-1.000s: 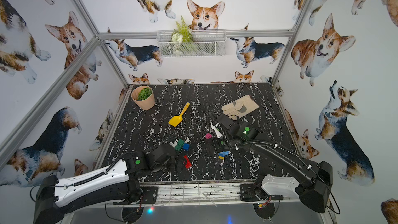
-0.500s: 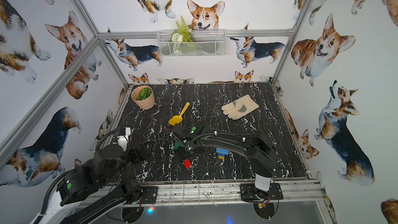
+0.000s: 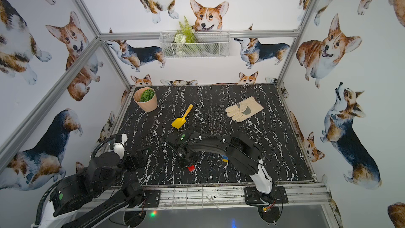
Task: Assemble a spoon with lego
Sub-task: Pick up the lego brick from the center of the board.
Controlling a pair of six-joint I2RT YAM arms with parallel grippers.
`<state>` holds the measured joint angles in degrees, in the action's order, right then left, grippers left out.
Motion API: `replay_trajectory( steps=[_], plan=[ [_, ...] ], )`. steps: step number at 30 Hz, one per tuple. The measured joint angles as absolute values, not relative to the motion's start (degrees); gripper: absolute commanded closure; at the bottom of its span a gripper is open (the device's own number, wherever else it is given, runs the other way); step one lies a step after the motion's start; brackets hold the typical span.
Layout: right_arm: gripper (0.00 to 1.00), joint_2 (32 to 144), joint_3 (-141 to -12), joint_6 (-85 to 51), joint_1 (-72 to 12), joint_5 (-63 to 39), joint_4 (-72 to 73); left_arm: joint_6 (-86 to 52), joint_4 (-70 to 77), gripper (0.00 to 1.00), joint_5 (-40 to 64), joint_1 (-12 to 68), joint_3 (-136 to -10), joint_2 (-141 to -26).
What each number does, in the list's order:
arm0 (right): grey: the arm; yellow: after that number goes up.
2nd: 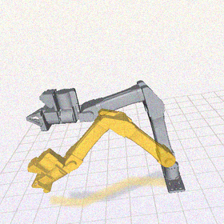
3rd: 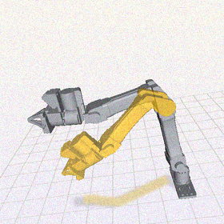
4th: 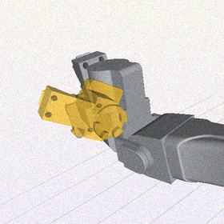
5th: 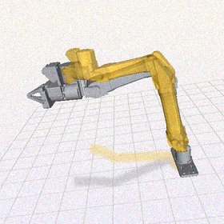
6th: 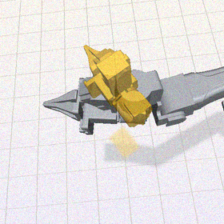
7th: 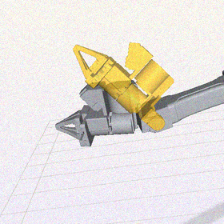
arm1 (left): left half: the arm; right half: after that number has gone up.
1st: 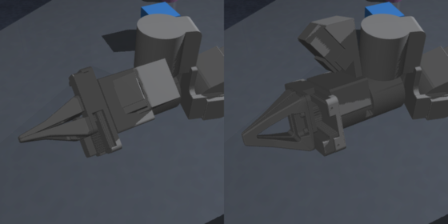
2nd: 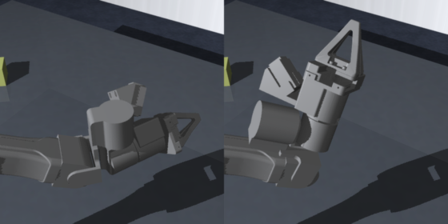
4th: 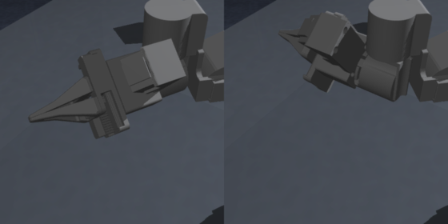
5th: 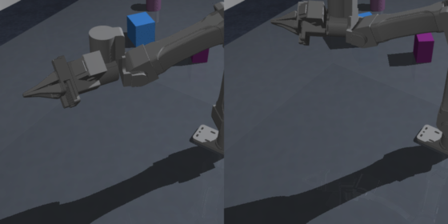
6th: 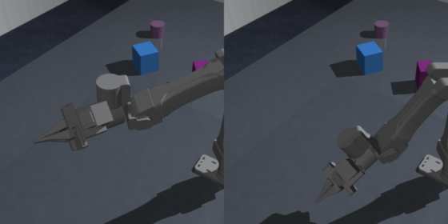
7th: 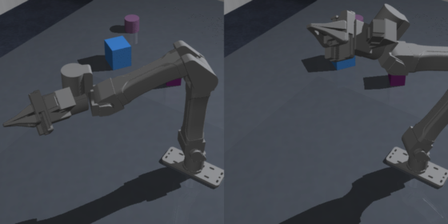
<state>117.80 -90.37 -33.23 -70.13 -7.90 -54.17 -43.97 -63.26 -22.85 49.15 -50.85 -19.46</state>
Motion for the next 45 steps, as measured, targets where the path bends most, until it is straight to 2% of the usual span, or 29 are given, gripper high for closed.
replay_trajectory(
  steps=[21, 32, 35, 39, 45],
  plan=[
    [0.56, 121.32, -90.17, -32.77, -70.11, -3.9, -53.63, -42.22, -61.84, 0.0, -20.84, 49.15, -49.47, -20.51],
    [0.56, 121.73, -90.98, -31.88, -69.34, -2.74, -53.78, -42.0, -61.19, 0.0, -20.23, 49.15, -49.47, -21.02],
    [0.67, 121.95, -91.24, -31.59, -69.32, -2.52, -53.69, -41.95, -61.19, 0.0, -20.16, 49.15, -49.47, -21.06],
    [0.87, 122.1, -91.48, -31.48, -69.23, -2.31, -53.89, -41.58, -61.14, 0.0, -19.79, 49.15, -49.47, -21.26],
    [0.96, 119.61, -91.0, -30.0, -68.99, -1.87, -54.61, -41.54, -60.88, 0.0, -19.57, 49.15, -49.23, -21.23]
  ],
)
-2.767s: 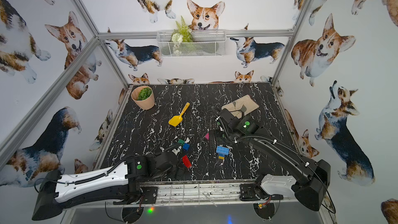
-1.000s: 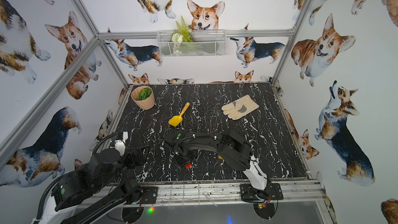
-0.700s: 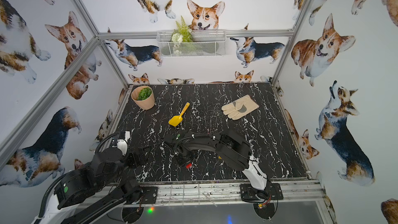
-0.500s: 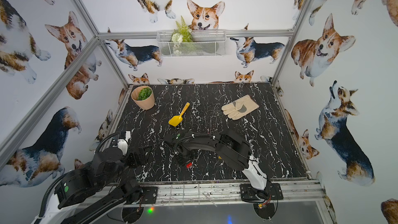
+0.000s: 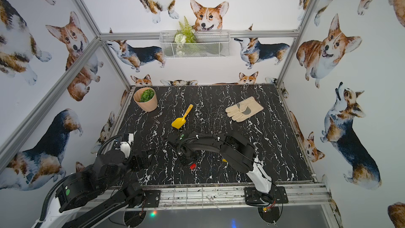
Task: Assemble a spoon with lego
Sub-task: Pick up the lego brick from the center of the board, then assemble the lego brick with the lego brick.
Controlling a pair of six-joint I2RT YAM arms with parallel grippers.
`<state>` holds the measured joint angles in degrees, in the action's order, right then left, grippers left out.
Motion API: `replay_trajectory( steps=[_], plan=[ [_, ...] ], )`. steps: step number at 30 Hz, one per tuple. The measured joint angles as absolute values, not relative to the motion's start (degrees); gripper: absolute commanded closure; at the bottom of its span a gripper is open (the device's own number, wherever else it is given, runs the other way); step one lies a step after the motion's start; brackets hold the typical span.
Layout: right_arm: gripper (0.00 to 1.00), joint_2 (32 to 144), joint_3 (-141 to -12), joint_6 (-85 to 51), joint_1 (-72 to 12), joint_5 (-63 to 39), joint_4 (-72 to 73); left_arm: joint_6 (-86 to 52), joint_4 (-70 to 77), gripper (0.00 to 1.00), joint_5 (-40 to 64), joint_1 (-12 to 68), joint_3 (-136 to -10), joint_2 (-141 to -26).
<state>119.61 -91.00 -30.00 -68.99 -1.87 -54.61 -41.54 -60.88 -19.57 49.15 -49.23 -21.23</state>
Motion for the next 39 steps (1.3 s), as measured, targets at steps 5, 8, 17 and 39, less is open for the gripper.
replay_trajectory(
  steps=[5, 8, 17, 39],
  plan=[
    [0.98, 109.65, -90.67, -26.96, -68.18, -0.01, -57.84, -41.34, -57.74, 0.0, -16.95, 49.15, -45.93, -20.91],
    [1.0, 102.32, -89.3, -25.32, -66.24, 1.74, -61.3, -41.32, -54.15, 0.0, -14.26, 49.15, -43.97, -20.97],
    [1.0, 83.44, -80.2, -16.12, -61.82, 4.43, -70.15, -40.64, -41.8, 0.0, -7.49, 49.15, -36.4, -27.55],
    [1.0, 71.16, -67.59, 13.37, -49.6, -1.76, -65.91, -36.27, -26.72, 0.0, -2.24, 52.18, -31.2, -38.15]
  ],
)
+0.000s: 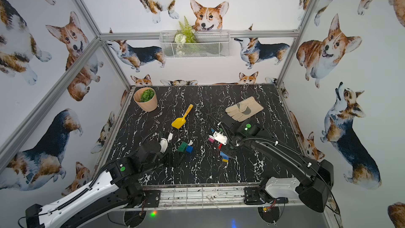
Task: Assemble a spoon with lego
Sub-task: Assemble the lego brick with the lego brick.
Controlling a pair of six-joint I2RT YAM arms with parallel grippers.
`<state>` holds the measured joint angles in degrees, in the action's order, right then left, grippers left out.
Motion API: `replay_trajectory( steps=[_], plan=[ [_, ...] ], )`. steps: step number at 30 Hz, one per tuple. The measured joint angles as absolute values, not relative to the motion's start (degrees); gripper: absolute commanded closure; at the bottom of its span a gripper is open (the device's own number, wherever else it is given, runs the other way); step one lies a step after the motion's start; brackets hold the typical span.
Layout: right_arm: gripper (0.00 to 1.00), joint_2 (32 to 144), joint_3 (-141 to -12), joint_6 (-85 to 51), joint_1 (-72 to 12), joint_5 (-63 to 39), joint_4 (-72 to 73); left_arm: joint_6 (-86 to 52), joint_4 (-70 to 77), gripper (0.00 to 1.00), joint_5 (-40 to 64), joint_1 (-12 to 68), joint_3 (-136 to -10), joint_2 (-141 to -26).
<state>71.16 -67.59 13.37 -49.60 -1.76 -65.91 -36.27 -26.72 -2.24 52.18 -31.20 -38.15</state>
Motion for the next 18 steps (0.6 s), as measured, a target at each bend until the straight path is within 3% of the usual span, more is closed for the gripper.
replay_trajectory(
  steps=[18],
  plan=[
    [1.0, 73.69, -62.02, 21.3, -44.93, -6.57, -59.64, -35.97, -26.55, 0.0, -2.5, 52.21, -30.09, -37.5]
  ],
)
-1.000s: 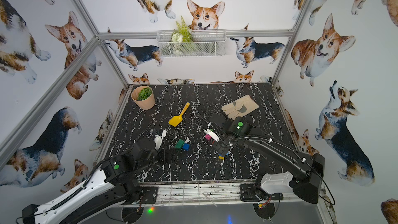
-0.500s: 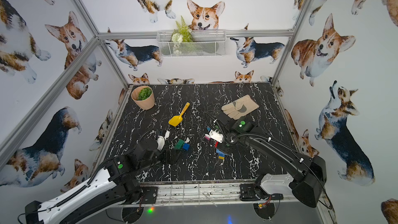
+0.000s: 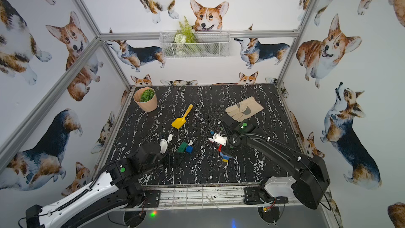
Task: Assemble a spoon with lego
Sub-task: Assemble the lego brick with the lego brick.
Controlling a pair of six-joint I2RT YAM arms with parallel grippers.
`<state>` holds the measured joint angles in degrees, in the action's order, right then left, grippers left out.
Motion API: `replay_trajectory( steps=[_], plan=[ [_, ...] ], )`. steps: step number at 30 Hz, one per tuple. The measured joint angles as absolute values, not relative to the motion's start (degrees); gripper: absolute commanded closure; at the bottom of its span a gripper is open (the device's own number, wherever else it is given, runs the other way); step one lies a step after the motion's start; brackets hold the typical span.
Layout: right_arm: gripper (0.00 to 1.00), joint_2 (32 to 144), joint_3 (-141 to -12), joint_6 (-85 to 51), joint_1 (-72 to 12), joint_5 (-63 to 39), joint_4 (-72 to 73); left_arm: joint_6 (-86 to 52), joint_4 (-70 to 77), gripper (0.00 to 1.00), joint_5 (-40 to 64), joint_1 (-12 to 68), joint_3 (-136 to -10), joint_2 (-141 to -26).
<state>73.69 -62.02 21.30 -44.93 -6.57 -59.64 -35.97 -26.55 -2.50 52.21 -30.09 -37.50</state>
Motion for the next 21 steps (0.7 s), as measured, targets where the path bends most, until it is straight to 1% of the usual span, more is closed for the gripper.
replay_trajectory(
  steps=[21],
  plan=[
    [1.0, 75.05, -60.82, 24.01, -44.14, -7.42, -58.52, -35.77, -26.57, 0.0, -2.96, 52.21, -29.74, -37.26]
  ],
)
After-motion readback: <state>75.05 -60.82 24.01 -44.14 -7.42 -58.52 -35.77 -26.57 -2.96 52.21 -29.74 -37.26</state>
